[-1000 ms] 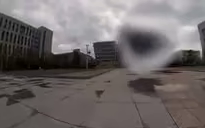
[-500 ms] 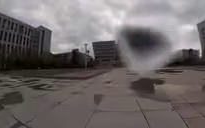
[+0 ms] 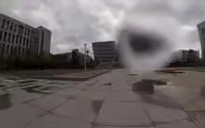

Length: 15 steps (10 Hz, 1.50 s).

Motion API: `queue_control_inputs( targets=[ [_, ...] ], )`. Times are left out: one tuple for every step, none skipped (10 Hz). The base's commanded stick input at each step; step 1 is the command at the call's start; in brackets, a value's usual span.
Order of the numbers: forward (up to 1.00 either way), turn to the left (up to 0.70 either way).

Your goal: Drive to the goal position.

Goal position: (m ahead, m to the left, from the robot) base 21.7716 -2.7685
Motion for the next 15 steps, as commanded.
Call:
queue_control_inputs(
  targets=[
    [0.7, 0.0],
    [0.7, 0.0],
    [0.7, 0.0],
    [0.7, 0.0],
    [0.7, 0.0],
    [0.7, 0.0],
    [0.7, 0.0],
    [0.7, 0.0],
    [0.7, 0.0],
    [0.7, 0.0],
    [0.7, 0.0],
    [0.7, 0.0],
    [0.7, 0.0],
    [0.7, -0.01],
    [0.7, -0.1]
  ],
)
